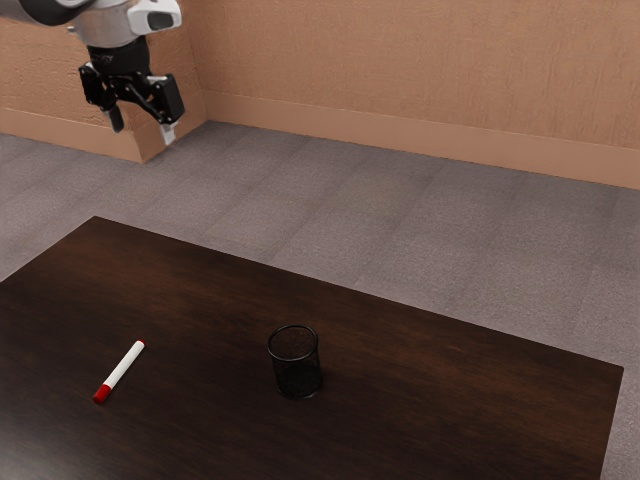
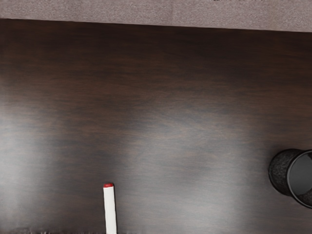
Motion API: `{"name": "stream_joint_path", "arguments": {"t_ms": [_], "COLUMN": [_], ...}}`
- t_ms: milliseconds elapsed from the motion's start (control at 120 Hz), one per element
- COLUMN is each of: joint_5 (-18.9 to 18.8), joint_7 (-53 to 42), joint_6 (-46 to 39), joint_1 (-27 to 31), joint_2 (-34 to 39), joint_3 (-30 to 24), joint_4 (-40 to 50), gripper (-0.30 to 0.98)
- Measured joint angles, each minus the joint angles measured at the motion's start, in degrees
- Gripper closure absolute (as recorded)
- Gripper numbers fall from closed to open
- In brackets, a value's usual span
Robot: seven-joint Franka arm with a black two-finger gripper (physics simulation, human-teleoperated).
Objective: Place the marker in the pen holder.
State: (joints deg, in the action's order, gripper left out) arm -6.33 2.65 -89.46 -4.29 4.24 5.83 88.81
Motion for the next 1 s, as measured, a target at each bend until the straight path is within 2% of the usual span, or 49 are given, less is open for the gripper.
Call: {"name": "stream_joint_path", "arguments": {"t_ms": [167, 217, 308, 425, 517, 717, 1000], "joint_5": [-1.3, -1.5, -1.3, -1.1, -0.9, 0.9, 2.8], "joint_7": [1.6, 2.0, 2.8, 3.6, 3.6, 2.0, -3.8], "joint_6": [0.1, -0.5, -1.9, -4.6, -7.6, -13.2, -21.7], "joint_1": [0.7, 1.1, 5.4, 9.5, 10.6, 10.6, 12.3], "joint_2": [0.6, 2.5, 4.6, 5.2, 4.6, -4.6, -15.1], "joint_3": [0.2, 1.0, 1.8, 2.0, 2.0, 2.0, 2.1], "joint_4": [1.9, 8.2, 20.9, 32.5, 39.0, 41.3, 39.1], "gripper": [0.00, 0.00, 0.00, 0.00, 0.00, 0.00, 0.00]}}
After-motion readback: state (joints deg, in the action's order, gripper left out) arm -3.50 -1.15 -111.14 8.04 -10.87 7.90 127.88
